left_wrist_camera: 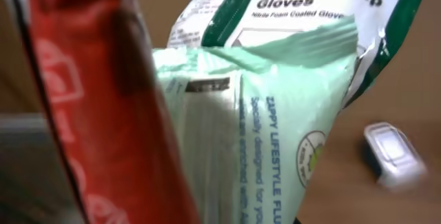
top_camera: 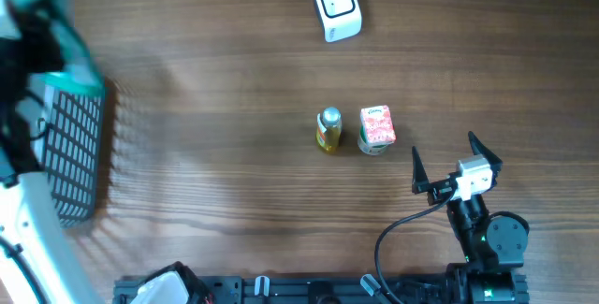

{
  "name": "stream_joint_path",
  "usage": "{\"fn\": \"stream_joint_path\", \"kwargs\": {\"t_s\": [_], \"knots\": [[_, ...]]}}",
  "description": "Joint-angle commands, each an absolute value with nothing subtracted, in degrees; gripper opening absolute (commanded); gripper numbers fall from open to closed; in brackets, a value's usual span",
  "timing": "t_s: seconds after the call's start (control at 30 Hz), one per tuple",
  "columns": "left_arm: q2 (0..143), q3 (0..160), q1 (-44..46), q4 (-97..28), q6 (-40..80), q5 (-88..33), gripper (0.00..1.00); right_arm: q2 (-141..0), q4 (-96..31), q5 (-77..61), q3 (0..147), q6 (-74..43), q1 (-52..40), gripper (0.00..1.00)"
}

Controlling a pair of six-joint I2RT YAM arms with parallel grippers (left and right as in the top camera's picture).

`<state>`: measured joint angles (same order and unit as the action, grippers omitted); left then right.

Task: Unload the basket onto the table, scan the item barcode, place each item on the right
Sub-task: 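Lay the glove packets and red stick on table with left gripper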

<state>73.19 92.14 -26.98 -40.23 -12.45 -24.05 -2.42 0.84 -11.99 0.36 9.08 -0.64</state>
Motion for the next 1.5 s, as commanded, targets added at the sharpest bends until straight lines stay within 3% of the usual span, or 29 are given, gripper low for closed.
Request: {"fn": "stream_joint_path", "kwargs": {"t_s": [0.0,0.17,0.27,0.37,0.5,0.6,0.63,0.67,0.7,0.73,0.77,0.8,0.83,1.17,1.37,1.47], "knots": [[73.01,92.55,-16.16,-49.76,-6.98,-25.5,0.04,-2.44,0.95,-12.25,0.3,8.99,-0.51,1.0],[78.26,84.4,-1.56,-57.3,0.67,-18.74,0.04,-2.42,0.95,-12.25,0.3,8.99,-0.51,1.0],[80.42,67.22,6.52,-46.89,17.1,-5.91,0.04,-2.42,0.95,-12.25,0.3,8.99,-0.51,1.0],[80.42,56.05,14.0,-38.24,24.73,4.8,0.06,-2.42,0.95,-12.25,0.3,8.99,-0.51,1.0],[80.68,49.23,21.67,-32.93,26.22,15.0,0.08,-2.44,0.95,-12.25,0.3,8.99,-0.51,1.0],[82.35,46.76,24.4,-29.71,26.2,15.29,0.09,-2.42,0.95,-12.25,0.3,9.02,-0.51,1.0],[84.2,46.72,25.26,-29.52,26.2,15.27,0.14,-2.42,0.95,-12.25,0.3,8.99,-0.51,1.0],[85.27,46.72,25.61,-29.36,26.17,15.27,0.31,-2.42,0.95,-12.25,0.3,8.99,-0.51,1.0],[86.78,46.72,25.89,-29.26,26.2,15.25,0.58,-2.42,0.95,-12.25,0.3,8.99,-0.51,1.0],[87.15,46.72,25.89,-29.28,26.17,14.98,0.73,-2.42,0.95,-12.25,0.3,8.97,-0.51,1.0],[87.11,46.72,25.89,-29.3,26.17,14.81,0.79,-2.42,0.95,-12.25,0.3,9.02,-0.51,1.0],[86.78,46.76,25.89,-29.28,26.15,14.81,0.95,-2.44,0.95,-12.25,0.3,9.02,-0.51,1.0],[86.32,47.0,25.89,-29.3,25.71,14.83,1.0,-2.44,0.95,-12.25,0.3,8.99,-0.51,1.0],[73.08,48.03,25.89,-31.35,25.76,14.85,1.0,-2.42,0.95,-12.25,0.3,8.99,-0.51,1.0],[73.08,48.01,25.85,-33.26,25.76,20.16,1.0,-2.44,0.95,-12.25,0.3,8.99,-0.51,1.0],[73.08,48.01,21.52,-33.71,25.78,21.06,1.0,-2.42,0.95,-12.25,0.3,9.02,-0.51,1.0]]}}
